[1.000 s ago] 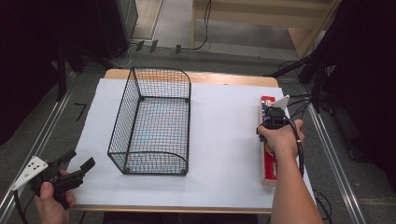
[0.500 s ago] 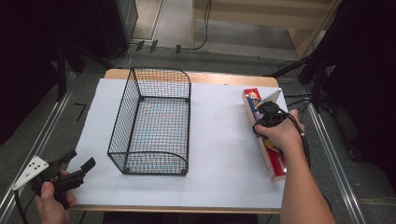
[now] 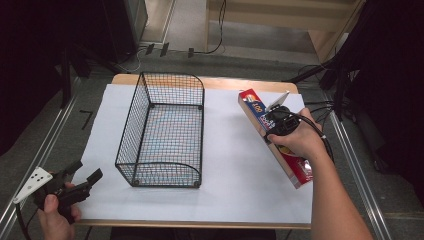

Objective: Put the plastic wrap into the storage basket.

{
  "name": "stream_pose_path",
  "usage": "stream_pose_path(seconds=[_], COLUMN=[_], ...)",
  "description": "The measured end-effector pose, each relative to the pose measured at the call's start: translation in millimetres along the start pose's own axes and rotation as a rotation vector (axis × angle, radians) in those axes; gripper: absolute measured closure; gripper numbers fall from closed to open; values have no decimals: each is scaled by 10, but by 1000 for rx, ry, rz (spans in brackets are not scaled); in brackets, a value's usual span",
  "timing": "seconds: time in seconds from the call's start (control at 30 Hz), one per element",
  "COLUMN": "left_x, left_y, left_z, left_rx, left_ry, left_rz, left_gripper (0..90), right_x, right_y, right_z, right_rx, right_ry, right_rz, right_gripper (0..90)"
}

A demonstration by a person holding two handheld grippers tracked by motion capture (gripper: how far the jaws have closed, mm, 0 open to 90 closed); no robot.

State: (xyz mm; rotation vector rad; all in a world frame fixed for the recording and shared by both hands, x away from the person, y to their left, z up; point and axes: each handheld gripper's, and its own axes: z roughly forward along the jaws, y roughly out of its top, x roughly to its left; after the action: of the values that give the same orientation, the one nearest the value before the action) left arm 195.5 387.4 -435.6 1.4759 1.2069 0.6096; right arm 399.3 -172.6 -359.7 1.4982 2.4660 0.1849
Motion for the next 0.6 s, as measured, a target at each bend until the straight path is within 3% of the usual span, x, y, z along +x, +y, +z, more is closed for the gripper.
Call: stream_pose_path(seconds=[0.07,0.3,0.6], left_x=[0,6,5], left_y=[0,1,2], left_z=[0,-1,-2], left_rx=[1,-2,-2], left_ry=[0,1,-2], left_rz=[3,-2,-1], left_gripper=[139,139,139], right_x=[57,200,279], right_y=[11,38,53], right_z=[-42,-185,-289], right_rx=[-5,-47,-56], right_ry=[11,65,75], right_rz=[-58,-141,-201], right_gripper=[420,420,420])
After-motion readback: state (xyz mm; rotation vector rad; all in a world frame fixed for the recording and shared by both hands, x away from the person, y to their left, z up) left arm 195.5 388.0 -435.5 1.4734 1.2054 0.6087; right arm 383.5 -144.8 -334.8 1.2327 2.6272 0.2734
